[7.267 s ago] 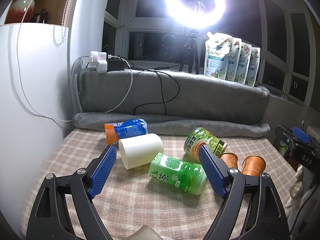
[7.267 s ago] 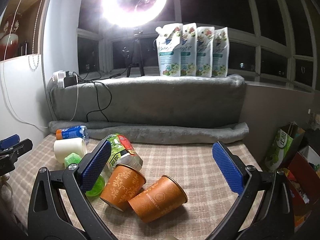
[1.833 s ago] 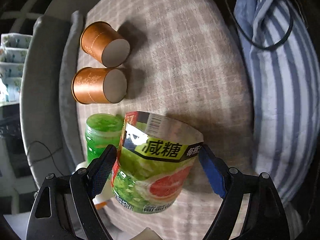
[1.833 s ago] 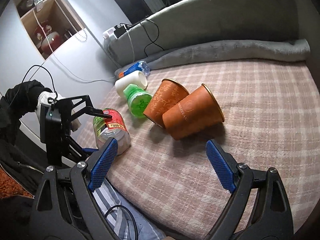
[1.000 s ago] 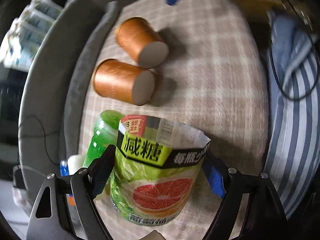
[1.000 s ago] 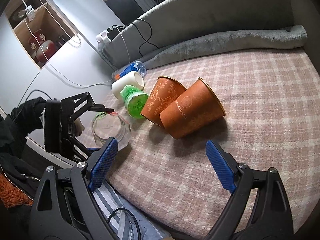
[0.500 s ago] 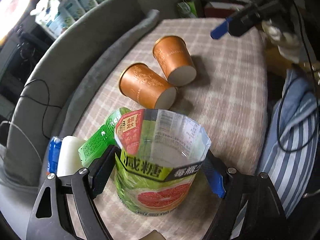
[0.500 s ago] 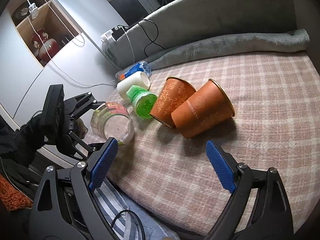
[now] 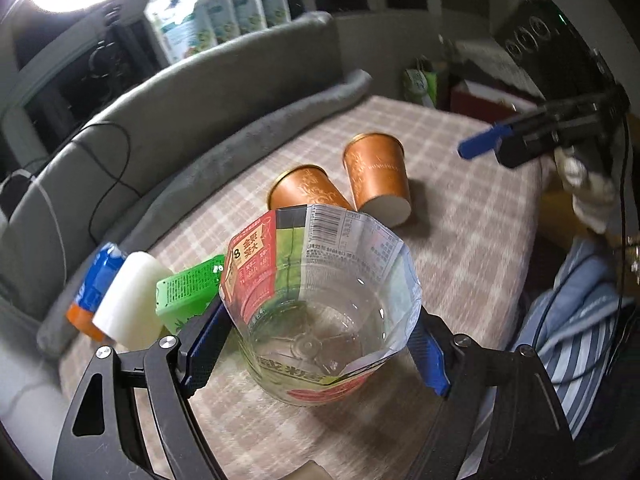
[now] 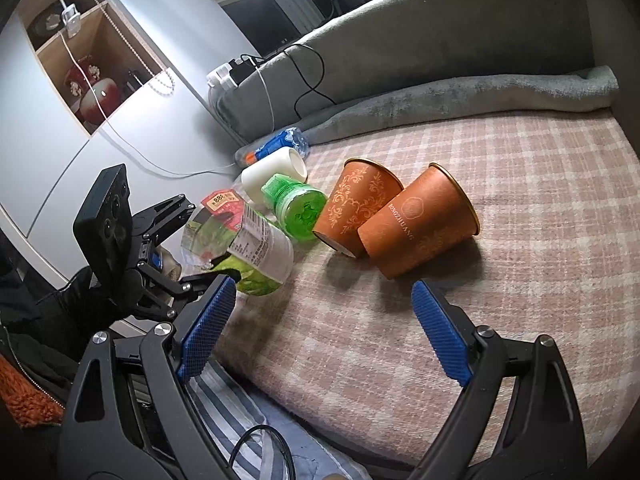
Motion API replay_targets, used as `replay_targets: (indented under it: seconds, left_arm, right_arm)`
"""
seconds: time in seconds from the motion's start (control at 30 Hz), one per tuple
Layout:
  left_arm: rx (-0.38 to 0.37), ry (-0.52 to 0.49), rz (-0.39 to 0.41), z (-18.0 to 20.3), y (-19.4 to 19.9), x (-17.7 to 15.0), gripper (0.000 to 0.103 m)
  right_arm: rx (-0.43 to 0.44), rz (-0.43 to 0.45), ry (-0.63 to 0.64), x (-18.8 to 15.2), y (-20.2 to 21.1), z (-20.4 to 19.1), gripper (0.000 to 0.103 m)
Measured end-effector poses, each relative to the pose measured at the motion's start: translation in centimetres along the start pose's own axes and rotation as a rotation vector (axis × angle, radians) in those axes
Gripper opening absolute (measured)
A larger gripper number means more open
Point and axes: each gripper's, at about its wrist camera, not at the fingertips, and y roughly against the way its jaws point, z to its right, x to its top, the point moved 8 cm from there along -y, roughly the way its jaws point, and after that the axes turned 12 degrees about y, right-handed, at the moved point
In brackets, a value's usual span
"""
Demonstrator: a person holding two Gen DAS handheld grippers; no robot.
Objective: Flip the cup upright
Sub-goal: 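Rotate the held cup with the left tool so its open rim faces up, then lower the upright cup onto the table and open the left tool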
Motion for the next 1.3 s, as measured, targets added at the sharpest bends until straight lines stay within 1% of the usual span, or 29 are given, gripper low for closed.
replay_targets:
  seconds: [0.1, 0.23, 0.33, 0.43, 0.63, 0.73, 0.8, 0.87, 1.0, 1.17, 1.3]
  left_arm:
    - [-0.013, 0.083, 0.034, -0.6, 0.2, -0.1, 0.081]
    - [-0.029, 0.164, 0.065, -1.0, 0.2, -0.5, 0.081]
    - [-0.027, 0.197, 0.079, -1.1, 0.2, -0.7, 0.081]
    - [0.012, 0.212, 0.13, -1.1, 0.1, -0.7, 0.081]
    - [0.007, 0.32, 0.163, -1.6, -1.1, -0.6, 0.081]
    - [-0.004, 0.361, 0.164, -1.9, -1.3, -0.5, 0.081]
    - [-0.005, 0.382, 0.155, -1.9, -1.5, -0.6, 0.081]
    - [-0.024, 0.408, 0.14, -1.8, -1.6, -0.9, 0.082]
    - [-0.037, 0.416, 0.125, -1.6, -1.6, -1.1, 0.082]
    - [-0.077, 0.425, 0.098, -1.2, -1.5, -1.4, 0.084]
    - [-0.089, 0.435, 0.077, -1.3, -1.3, -1.6, 0.084]
  right_arm:
    - [0.006, -0.001, 0.001, 0.2, -0.1, -0.3, 0.092]
    - [0.01, -0.005, 0.003, 0.2, -0.4, -0.4, 0.092]
    - [0.018, -0.01, 0.006, 0.2, -0.6, -0.7, 0.092]
    - [0.02, -0.005, 0.005, 0.3, -0.6, -0.8, 0.092]
    - [0.012, 0.012, 0.013, 0.6, -0.7, -1.4, 0.092]
    - [0.004, 0.019, 0.03, 0.8, -0.6, -2.0, 0.092]
    - [0.001, 0.025, 0.037, 0.9, -0.6, -2.3, 0.092]
    - [0.006, 0.028, 0.037, 0.9, -0.6, -2.6, 0.092]
    - [0.011, 0.027, 0.044, 0.9, -0.8, -3.0, 0.092]
    - [0.019, 0.035, 0.049, 1.0, -0.7, -3.6, 0.092]
    - [0.026, 0.041, 0.046, 1.2, -0.7, -3.8, 0.092]
